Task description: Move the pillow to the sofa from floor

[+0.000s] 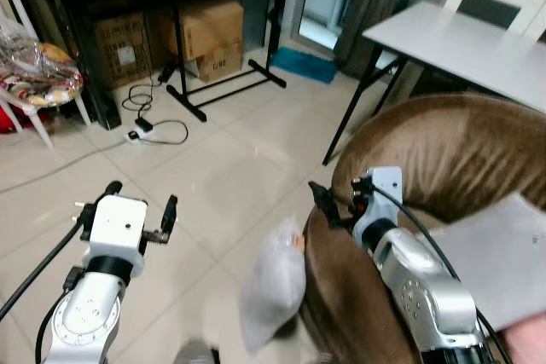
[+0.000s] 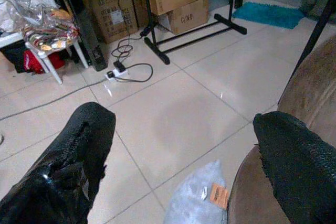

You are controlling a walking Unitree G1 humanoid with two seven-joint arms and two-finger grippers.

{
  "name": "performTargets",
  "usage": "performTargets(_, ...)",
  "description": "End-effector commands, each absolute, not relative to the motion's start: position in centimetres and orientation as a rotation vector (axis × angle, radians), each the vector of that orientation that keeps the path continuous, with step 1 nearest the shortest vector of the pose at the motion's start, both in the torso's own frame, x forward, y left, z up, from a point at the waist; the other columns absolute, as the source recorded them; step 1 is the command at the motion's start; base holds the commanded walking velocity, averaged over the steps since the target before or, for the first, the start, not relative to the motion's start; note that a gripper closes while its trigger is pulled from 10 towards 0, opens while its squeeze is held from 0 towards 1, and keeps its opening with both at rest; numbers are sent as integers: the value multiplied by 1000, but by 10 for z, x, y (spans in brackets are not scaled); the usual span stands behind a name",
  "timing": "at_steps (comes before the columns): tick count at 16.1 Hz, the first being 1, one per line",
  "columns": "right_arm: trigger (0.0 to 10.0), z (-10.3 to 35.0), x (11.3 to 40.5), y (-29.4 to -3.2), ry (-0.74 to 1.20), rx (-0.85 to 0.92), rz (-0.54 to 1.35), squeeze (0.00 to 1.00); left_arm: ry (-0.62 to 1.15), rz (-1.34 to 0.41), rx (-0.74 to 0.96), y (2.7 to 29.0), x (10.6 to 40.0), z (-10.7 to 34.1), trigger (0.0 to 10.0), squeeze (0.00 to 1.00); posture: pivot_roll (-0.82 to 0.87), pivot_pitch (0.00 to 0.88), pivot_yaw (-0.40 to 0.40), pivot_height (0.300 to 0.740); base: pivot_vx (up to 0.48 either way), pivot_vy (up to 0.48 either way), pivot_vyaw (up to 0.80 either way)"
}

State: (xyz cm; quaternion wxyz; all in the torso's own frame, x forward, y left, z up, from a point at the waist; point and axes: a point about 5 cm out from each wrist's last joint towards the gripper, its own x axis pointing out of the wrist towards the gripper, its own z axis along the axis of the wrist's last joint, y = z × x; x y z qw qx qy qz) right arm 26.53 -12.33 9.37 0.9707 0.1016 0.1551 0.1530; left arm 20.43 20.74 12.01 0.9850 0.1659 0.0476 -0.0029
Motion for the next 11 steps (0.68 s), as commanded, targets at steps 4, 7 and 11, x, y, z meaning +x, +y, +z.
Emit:
performTargets(4,10000,96,265,-124,301,225,305,0,99,-6,328,205,205,119,10000,0,43,0,-91,596,0,0,0)
performTargets(7,10000,95,265,-124,304,233,290,0,90,-12,330,206,205,119,10000,0,38,0,-80,566,0,0,0)
performTargets(11,10000,97,273,-129,307,161,273,0,74,-56,323,204,208,120,10000,0,36,0,-62,551,0,0,0)
